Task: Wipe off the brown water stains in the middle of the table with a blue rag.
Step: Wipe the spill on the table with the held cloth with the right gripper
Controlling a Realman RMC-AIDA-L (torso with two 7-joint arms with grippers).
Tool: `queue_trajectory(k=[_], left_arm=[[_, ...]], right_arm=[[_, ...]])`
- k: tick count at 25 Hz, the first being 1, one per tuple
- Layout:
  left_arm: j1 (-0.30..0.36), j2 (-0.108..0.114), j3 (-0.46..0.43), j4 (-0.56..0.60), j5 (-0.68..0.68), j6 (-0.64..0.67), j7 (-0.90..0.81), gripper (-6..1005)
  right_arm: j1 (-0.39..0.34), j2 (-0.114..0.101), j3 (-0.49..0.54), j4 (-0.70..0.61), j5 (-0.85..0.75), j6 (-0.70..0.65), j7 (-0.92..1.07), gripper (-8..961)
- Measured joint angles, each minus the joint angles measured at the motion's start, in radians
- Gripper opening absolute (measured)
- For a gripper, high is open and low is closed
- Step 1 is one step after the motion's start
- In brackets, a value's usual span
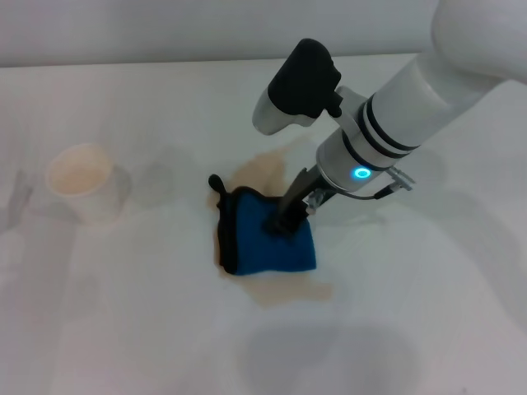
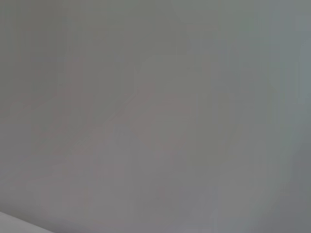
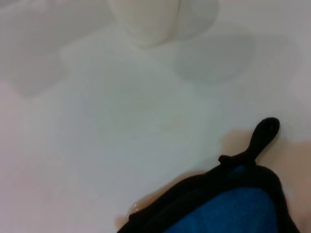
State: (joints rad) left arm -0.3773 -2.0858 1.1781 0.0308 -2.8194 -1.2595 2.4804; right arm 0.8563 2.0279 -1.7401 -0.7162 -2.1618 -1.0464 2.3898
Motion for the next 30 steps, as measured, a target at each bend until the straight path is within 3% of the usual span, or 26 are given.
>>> queue_trajectory(k=[15, 21, 30], left_arm=[[-0.002, 0.001, 0.000, -0.001, 0.000, 0.000, 0.000, 877], [-0.002, 0.000, 0.000, 0.000, 0.000, 0.000, 0.000, 877], [-0.002, 0.000, 0.000, 0.000, 0.000, 0.000, 0.000, 876]], right_arm=[[-0.008, -0.004, -0.019, 0.020, 0.011, 0.195, 0.000, 55], [0.017, -0.009, -0.018, 0.098, 0.001, 0.268, 0.000, 55], [0.020, -0.015, 0.024, 0.137, -0.069, 0.306, 0.001, 56]])
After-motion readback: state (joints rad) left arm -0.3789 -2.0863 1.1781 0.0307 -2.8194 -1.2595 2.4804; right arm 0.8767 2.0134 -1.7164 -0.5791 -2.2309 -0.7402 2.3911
